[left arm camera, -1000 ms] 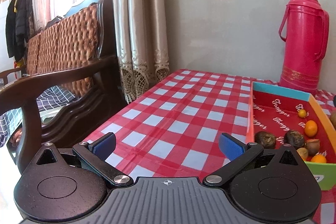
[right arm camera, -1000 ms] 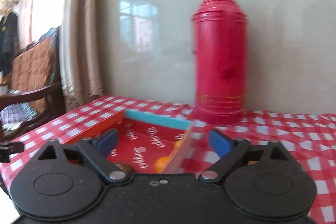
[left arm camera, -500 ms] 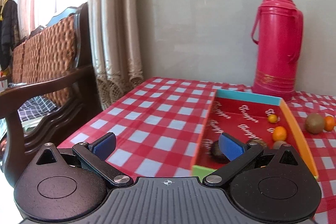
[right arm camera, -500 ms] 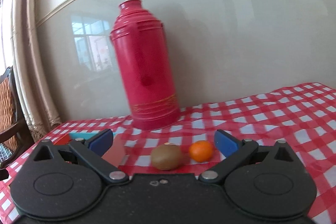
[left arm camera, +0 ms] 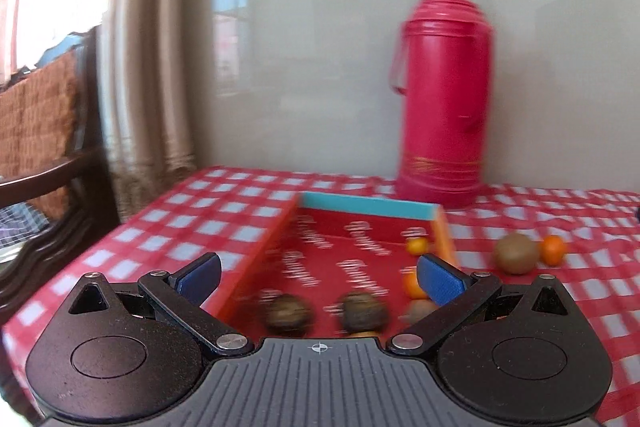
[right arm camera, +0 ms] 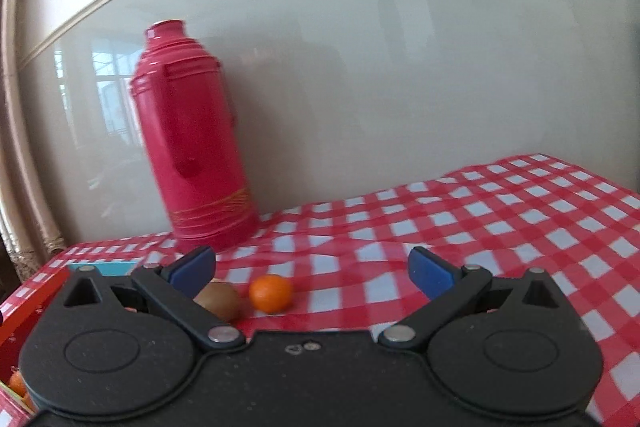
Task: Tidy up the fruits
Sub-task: 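Reach the left gripper to the kiwi and close on it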
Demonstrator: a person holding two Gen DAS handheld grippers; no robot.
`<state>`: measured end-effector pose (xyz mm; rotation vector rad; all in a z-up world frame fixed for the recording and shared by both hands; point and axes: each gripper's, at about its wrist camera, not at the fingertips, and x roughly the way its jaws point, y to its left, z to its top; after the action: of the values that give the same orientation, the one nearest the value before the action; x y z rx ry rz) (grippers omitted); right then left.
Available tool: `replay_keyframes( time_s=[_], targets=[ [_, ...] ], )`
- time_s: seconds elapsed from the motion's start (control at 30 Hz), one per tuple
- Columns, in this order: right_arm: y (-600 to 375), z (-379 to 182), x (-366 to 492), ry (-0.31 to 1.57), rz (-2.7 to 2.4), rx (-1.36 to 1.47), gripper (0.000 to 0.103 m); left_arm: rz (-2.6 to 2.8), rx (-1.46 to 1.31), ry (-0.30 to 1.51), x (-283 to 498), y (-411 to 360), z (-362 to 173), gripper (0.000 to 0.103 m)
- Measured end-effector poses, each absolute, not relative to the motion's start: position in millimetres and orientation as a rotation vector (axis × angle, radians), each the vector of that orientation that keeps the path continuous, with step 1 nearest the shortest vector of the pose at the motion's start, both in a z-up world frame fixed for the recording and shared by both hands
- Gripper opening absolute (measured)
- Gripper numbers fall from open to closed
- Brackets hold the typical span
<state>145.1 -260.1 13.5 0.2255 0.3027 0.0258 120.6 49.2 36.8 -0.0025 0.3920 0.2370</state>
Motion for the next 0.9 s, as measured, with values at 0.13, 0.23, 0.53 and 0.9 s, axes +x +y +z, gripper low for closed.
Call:
replay_keyframes(
  time_s=[0.13,0.23,0.53,0.9],
  targets=[
    [-277.6,9.2,144.3,0.314,0.000,0.228,0.097,0.169,0.040,0.394,134.6,9.5,36.8,0.103],
    [-288.7,6.2,143.7,0.320,-0.017,0.235,0.097,0.130,0.082,0.399,143.9,-17.8,34.4,0.103],
    [-318.3,-2.1,145.2,0.326,-0.066,0.259,0.097,0.007,0.085,0.402,173.9,-75.8,25.8,0.103],
    [-349.8,-11.8,149.8,0.351,-0.110,0.277,0.097,-0.001,0.106,0.454,219.6,-123.6,-2.9,0.102]
  ],
)
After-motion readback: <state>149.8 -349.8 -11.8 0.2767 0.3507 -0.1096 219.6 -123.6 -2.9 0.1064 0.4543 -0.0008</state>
